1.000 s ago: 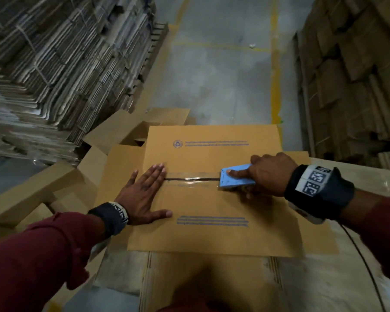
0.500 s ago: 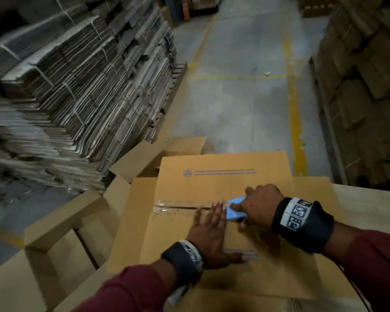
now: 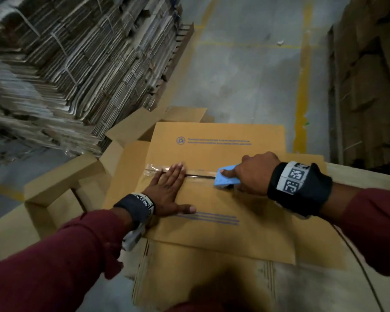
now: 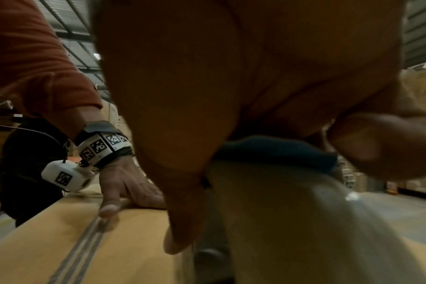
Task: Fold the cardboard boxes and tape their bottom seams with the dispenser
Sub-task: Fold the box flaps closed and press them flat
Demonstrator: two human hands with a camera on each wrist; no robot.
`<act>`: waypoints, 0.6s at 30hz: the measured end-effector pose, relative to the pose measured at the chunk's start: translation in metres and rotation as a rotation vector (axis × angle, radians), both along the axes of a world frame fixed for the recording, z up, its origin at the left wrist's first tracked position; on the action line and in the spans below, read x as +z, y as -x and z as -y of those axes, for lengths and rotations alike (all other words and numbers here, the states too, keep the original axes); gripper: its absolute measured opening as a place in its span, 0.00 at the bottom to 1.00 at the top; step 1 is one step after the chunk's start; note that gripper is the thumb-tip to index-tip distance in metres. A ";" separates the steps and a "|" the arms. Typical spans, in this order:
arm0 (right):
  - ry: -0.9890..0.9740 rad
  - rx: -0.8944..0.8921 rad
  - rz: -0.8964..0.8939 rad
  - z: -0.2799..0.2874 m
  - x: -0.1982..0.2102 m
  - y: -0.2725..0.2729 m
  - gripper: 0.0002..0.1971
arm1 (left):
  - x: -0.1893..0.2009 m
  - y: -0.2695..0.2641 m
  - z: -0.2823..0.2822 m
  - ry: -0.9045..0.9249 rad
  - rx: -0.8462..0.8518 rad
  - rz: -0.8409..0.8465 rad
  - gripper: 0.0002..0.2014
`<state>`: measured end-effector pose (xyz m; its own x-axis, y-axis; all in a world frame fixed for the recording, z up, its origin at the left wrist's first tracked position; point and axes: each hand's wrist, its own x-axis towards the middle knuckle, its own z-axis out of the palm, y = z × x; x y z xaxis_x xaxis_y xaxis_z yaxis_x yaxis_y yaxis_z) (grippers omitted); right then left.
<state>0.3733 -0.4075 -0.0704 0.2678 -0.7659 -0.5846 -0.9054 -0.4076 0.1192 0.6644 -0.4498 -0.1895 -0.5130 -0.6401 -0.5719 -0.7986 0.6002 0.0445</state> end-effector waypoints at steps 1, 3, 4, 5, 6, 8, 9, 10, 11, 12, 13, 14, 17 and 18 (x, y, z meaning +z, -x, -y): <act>0.013 0.000 0.009 -0.001 0.002 0.005 0.31 | 0.000 -0.001 0.002 -0.006 -0.013 -0.007 0.67; 0.033 0.006 0.013 -0.003 0.006 0.015 0.31 | -0.001 -0.004 0.005 -0.017 -0.028 -0.020 0.65; 0.047 0.011 0.006 -0.002 0.008 0.019 0.32 | -0.002 -0.005 0.006 -0.010 -0.035 -0.030 0.64; 0.060 0.013 -0.001 -0.002 0.010 0.024 0.32 | -0.003 -0.006 0.006 -0.004 -0.044 -0.037 0.63; 0.068 0.012 -0.004 -0.004 0.012 0.028 0.33 | -0.004 -0.006 0.005 0.000 -0.049 -0.045 0.62; 0.074 -0.002 -0.004 -0.008 0.014 0.036 0.32 | -0.006 -0.008 0.005 0.006 -0.049 -0.060 0.62; 0.076 -0.008 -0.007 -0.011 0.015 0.039 0.33 | -0.007 -0.008 0.004 0.009 -0.049 -0.064 0.62; 0.080 -0.009 -0.012 -0.014 0.017 0.041 0.33 | -0.008 -0.009 0.005 0.015 -0.051 -0.068 0.62; 0.082 -0.008 -0.016 -0.017 0.018 0.043 0.33 | -0.008 -0.009 0.005 0.019 -0.052 -0.069 0.62; 0.082 -0.007 -0.015 -0.019 0.020 0.045 0.33 | -0.008 -0.009 0.004 0.019 -0.053 -0.069 0.62; 0.084 -0.008 -0.011 -0.021 0.021 0.048 0.33 | -0.008 -0.009 0.004 0.020 -0.055 -0.072 0.62; 0.089 -0.007 -0.009 -0.024 0.023 0.051 0.33 | -0.008 -0.009 0.003 0.020 -0.056 -0.079 0.62; 0.111 -0.003 -0.009 -0.028 0.029 0.061 0.32 | -0.007 -0.009 0.003 0.020 -0.057 -0.081 0.62; 0.115 0.000 -0.006 -0.030 0.029 0.064 0.32 | -0.007 -0.009 0.002 0.024 -0.059 -0.079 0.62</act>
